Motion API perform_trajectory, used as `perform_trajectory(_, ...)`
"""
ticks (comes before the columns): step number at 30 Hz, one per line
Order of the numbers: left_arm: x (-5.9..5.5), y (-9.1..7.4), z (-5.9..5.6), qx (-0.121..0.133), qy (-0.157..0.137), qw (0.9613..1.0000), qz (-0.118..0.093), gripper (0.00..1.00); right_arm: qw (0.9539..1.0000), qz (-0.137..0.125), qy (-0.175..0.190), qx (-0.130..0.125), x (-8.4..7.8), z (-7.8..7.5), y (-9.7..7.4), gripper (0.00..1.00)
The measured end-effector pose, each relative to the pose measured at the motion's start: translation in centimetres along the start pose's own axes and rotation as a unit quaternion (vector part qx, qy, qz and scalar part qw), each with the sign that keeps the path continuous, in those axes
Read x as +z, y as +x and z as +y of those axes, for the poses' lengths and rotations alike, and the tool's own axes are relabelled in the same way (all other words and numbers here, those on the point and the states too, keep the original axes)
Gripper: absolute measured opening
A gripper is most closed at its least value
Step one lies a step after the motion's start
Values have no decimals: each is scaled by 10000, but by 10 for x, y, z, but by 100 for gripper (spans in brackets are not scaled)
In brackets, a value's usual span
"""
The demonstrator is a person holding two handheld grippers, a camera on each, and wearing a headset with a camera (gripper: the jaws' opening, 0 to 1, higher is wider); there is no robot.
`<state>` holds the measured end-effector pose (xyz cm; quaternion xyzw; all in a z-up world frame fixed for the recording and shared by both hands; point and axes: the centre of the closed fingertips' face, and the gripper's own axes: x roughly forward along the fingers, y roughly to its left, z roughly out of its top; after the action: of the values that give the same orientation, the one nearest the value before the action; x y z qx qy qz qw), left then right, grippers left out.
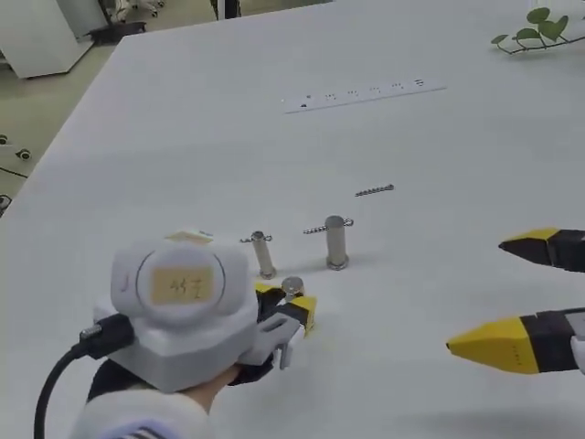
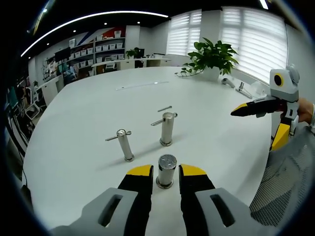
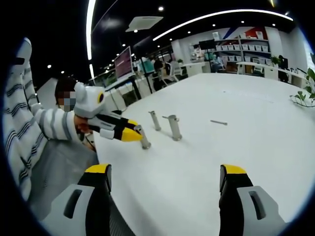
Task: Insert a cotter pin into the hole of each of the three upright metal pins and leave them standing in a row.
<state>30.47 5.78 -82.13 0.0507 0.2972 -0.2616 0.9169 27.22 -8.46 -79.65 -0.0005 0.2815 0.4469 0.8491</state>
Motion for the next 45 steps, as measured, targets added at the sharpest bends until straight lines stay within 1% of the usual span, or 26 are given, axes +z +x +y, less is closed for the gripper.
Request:
perform_trajectory(2,3,-5,2,-34,167,9999,-2,29,10000,8,29,21,-1,0,0,92)
perform_trajectory(4,7,-10,-1,-271,217,9994,-72,33,10000,21,43,29,-1,0,0,92)
perform_trajectory(6,14,-16,-6,-512,321,9978,-261,39,10000,36,41,32,-2,1,1,92)
perform_trajectory(8,12,-21,-6,-593,239,9978,-177,49,10000,48,36,39,-2,1,1,92)
perform_trajectory(9,10,-24,-5,-627,184,9978,-106,57,10000,50,36,40,-2,2,1,92)
perform_trajectory(10,10,-26,-5,-657,199,9976,-121,61,10000,59,30,40,-1,2,1,92)
perform_trajectory(12,9,-32,-3,-687,235,9973,-131,64,10000,78,17,44,-1,2,0,92)
perform_trajectory(13,7,-35,-4,-732,327,9968,-72,66,9999,89,16,44,-1,2,0,92)
perform_trajectory(14,8,-39,-6,-840,505,9952,-63,71,9999,105,13,49,-2,2,0,92)
perform_trajectory(15,9,-42,-7,-875,591,9944,-103,76,9999,113,14,52,-2,3,0,92)
perform_trajectory(16,13,-45,-9,-930,722,9928,-219,82,9999,121,16,56,-2,3,0,92)
perform_trajectory(17,15,-48,-10,-961,735,9923,-261,89,9999,131,16,53,-2,3,0,92)
perform_trajectory(20,22,-57,-13,-1103,594,9913,-395,100,9998,185,3,44,-2,2,-1,92)
perform_trajectory(21,22,-58,-13,-1115,566,9914,-396,99,9998,206,-4,42,-3,2,-1,92)
perform_trajectory(22,21,-59,-12,-1149,566,9912,-342,99,9997,227,-17,42,-3,2,-1,92)
perform_trajectory(24,9,-61,-14,-1297,691,9891,-59,99,9996,295,-42,35,-4,1,-1,92)
perform_trajectory(26,5,-60,-12,-1337,667,9887,-70,99,9994,347,-62,26,-4,-2,-2,92)
perform_trajectory(29,0,-61,-9,-1375,427,9896,-62,99,9991,403,-136,1,0,-6,-4,92)
perform_trajectory(30,-3,-61,-6,-1359,334,9901,-47,99,9989,434,-174,-5,2,-8,-5,92)
perform_trajectory(32,-6,-62,-4,-1327,273,9908,-5,99,9985,498,-244,-7,6,-11,-6,92)
perform_trajectory(34,-9,-62,1,-1280,236,9915,-5,99,9972,636,-396,-7,9,-16,-8,92)
perform_trajectory(36,-10,-64,4,-1257,169,9919,-42,99,9953,786,-559,-4,13,-21,-9,92)
perform_trajectory(38,-13,-64,5,-1271,94,9918,8,99,9930,946,-707,4,18,-31,-9,92)
perform_trajectory(43,-16,-66,8,-1221,9,9925,30,99,9834,1391,-1160,81,29,-51,-4,91)
perform_trajectory(44,-17,-66,8,-1224,-17,9925,14,99,9805,1481,-1285,108,33,-56,-2,91)
perform_trajectory(45,-16,-66,9,-1212,-37,9926,-7,99,9794,1519,-1322,133,37,-58,2,91)
